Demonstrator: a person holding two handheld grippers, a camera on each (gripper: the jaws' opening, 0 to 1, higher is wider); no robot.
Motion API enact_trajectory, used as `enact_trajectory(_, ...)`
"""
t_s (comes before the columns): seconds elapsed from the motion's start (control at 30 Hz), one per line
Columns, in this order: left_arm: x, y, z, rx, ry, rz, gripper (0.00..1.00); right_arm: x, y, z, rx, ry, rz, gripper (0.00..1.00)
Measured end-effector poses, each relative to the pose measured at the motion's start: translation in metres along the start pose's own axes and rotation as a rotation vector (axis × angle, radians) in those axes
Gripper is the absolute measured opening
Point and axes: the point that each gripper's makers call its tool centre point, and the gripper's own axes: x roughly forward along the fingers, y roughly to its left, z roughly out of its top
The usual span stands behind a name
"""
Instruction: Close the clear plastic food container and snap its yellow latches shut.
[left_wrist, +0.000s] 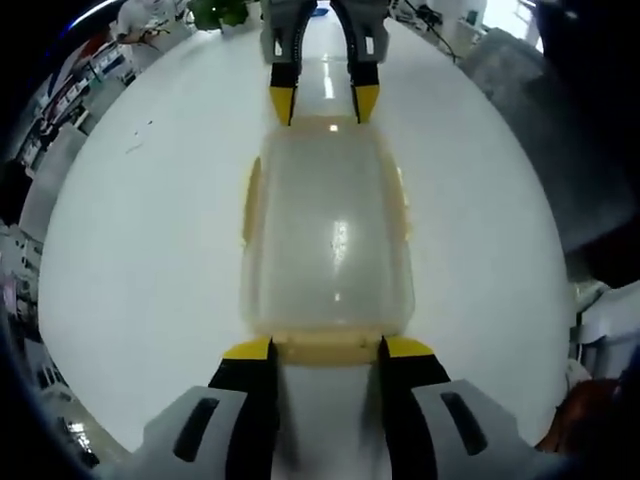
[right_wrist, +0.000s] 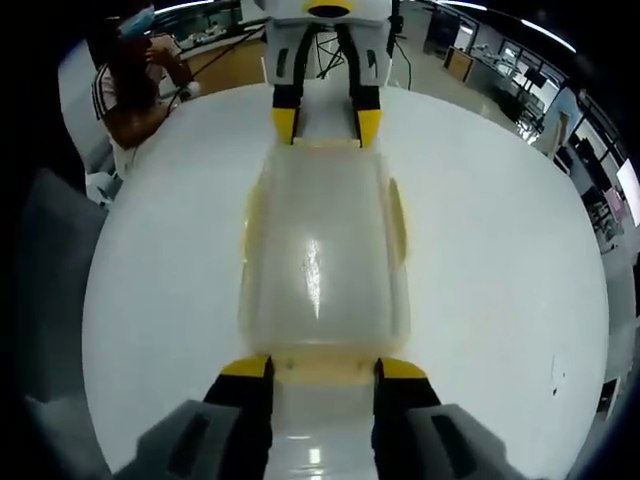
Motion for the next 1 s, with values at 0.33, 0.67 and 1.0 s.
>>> enact_trajectory(0.33,-0.013,-0.016,0.005,-0.051,0.02,0.039,0.36,-0.011,0.008,0.004,-0.058,0.0,0.002,0.36)
enact_trajectory(0.67,-0.04,-0.024,0.011,-0.077,-0.004,0.086,0.36,-0.03,0.009,0.014,-0.105,-0.027,0.005,0.36)
enact_trajectory(1.0,-0.056,-0.027,0.008,-0.122,0.003,0.096,0.36,-0.046,0.007,0.03,-0.139,-0.051,0.031,0.36)
